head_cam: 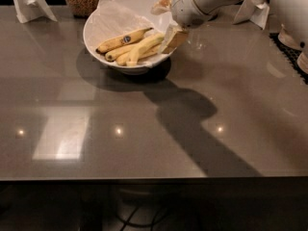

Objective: Pick banana from white bowl

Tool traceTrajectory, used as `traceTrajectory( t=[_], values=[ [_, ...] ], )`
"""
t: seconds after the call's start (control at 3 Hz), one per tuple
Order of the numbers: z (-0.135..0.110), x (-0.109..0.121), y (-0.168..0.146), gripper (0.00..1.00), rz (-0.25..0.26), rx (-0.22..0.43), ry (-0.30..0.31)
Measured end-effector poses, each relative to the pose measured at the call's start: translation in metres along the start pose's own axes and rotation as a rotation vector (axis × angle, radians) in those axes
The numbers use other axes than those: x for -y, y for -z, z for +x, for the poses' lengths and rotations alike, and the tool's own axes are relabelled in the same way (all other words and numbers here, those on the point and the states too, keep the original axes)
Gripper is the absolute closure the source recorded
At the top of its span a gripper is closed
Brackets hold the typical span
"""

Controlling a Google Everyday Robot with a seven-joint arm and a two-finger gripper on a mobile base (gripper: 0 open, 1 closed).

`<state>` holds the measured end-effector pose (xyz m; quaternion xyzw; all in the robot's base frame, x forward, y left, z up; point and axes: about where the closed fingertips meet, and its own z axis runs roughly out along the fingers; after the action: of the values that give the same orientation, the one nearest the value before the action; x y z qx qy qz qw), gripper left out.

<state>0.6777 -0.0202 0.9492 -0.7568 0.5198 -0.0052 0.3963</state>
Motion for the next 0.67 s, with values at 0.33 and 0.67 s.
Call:
traceTrajectory(
  t=[0.33, 0.67],
  values=[
    [0.0088, -0.0039, -0.013, 0.28, -0.021, -0.014, 0.009],
    [0.0119, 0.0034, -0.0202, 0.37, -0.027, -0.024, 0.02]
  ],
)
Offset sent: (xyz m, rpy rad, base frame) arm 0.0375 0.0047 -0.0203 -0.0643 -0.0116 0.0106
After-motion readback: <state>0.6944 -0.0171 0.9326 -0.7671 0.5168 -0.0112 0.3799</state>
